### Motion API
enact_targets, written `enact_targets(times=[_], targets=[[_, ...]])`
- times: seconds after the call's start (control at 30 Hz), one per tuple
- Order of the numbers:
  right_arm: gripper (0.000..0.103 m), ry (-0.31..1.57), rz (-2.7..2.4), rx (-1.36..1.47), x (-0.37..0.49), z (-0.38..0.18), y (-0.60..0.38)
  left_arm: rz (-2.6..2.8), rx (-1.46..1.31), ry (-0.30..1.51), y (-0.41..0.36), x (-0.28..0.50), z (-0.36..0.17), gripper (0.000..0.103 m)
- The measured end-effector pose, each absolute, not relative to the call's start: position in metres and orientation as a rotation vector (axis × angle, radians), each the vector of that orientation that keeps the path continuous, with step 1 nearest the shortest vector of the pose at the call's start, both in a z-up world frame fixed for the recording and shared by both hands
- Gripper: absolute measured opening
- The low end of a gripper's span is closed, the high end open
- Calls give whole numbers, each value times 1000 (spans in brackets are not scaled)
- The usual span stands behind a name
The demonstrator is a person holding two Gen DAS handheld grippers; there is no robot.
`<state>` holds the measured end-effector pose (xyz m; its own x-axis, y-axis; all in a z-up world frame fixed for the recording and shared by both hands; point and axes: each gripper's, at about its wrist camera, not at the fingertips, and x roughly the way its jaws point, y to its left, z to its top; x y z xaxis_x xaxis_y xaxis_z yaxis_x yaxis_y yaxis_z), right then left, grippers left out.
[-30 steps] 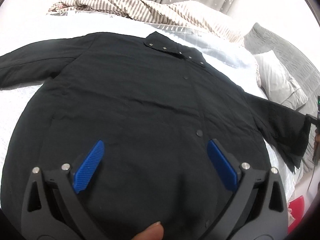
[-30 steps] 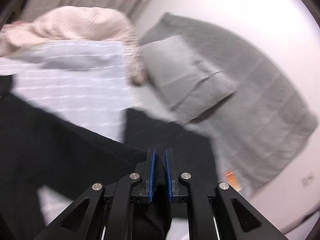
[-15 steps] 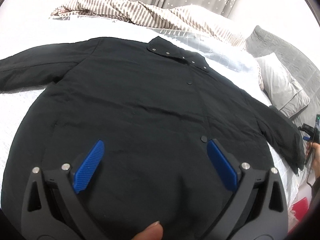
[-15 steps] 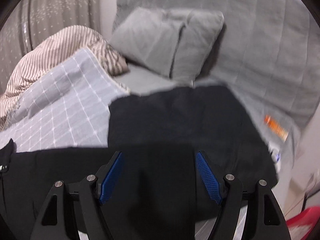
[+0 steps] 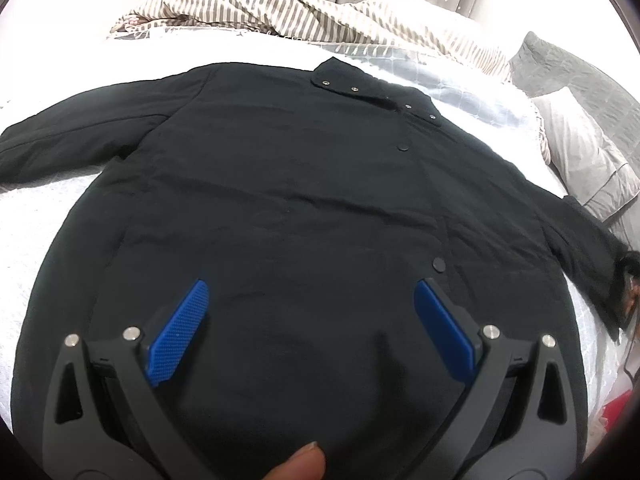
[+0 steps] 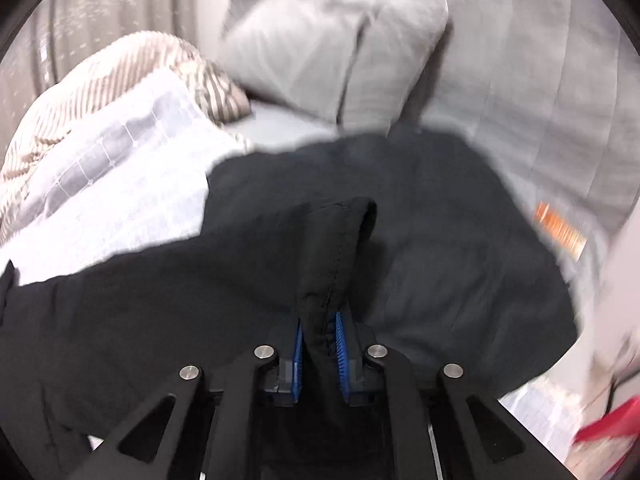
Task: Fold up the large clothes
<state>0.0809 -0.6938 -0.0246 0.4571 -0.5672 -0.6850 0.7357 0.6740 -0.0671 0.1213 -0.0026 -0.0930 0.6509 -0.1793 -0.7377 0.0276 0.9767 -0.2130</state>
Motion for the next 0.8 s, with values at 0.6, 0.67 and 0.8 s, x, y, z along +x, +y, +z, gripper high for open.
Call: enact_targets(times=[0.6,0.67,0.8], targets=[[76,689,-838,-32,106,24,-603,-91,-163,947,4,123,-94,102],[77,678,-763,10,105,30,-575,-77,-169,963,8,125,-93,102],[84,646,-635,129,101,33,-524,-63,-198,995,19,129,-90,102]])
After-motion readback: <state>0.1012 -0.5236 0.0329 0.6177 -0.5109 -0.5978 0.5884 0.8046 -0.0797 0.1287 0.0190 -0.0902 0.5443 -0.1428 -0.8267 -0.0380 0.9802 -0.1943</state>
